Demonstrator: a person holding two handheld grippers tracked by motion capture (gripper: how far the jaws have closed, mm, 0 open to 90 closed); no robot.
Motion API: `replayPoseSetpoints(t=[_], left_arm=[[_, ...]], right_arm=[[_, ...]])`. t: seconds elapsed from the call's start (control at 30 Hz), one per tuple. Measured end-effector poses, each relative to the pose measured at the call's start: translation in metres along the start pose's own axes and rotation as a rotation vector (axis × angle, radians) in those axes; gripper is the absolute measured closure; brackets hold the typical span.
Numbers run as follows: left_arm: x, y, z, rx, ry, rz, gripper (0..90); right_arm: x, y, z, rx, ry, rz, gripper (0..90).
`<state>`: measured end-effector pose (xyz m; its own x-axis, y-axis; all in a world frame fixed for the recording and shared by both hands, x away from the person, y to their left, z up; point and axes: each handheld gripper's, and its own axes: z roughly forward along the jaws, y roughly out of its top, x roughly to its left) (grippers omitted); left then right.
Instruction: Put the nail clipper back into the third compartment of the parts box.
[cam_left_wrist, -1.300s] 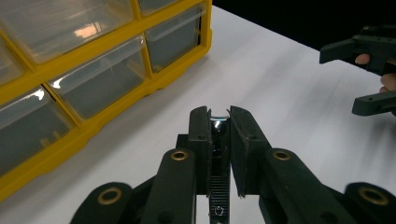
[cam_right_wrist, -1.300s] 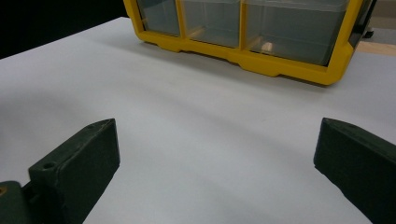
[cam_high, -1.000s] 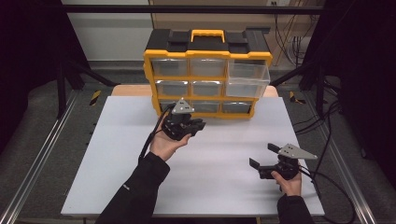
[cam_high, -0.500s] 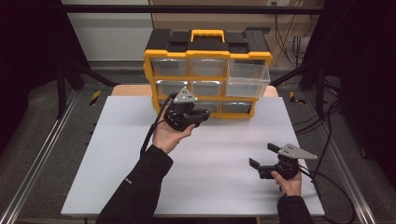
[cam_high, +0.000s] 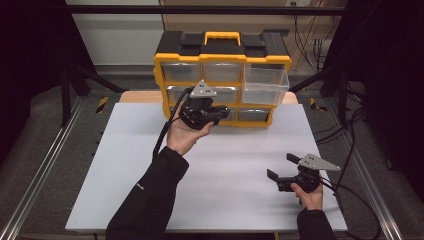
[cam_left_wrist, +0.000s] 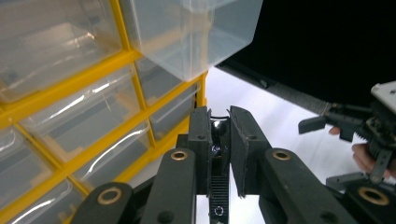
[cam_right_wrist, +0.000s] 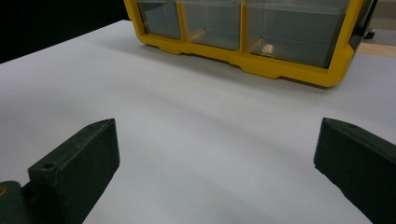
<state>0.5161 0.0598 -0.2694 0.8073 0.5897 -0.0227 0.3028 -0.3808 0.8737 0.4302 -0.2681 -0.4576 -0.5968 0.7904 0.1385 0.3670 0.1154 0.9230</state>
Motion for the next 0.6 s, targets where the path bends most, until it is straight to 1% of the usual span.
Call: replayPoseSetpoints(t=[0.3,0.6], left_arm=[[0.000,0.019,-0.001,-0.018,0.012,0.010,78.9],[-0.002,0.037,0.004,-0.021,0.016,0.026,78.9]], right_arm=[[0.000,0.000,0.000,-0.002,0.002,0.002,0.9],[0.000,0.000,-0.001,-0.003,0.002,0.003,0.9]])
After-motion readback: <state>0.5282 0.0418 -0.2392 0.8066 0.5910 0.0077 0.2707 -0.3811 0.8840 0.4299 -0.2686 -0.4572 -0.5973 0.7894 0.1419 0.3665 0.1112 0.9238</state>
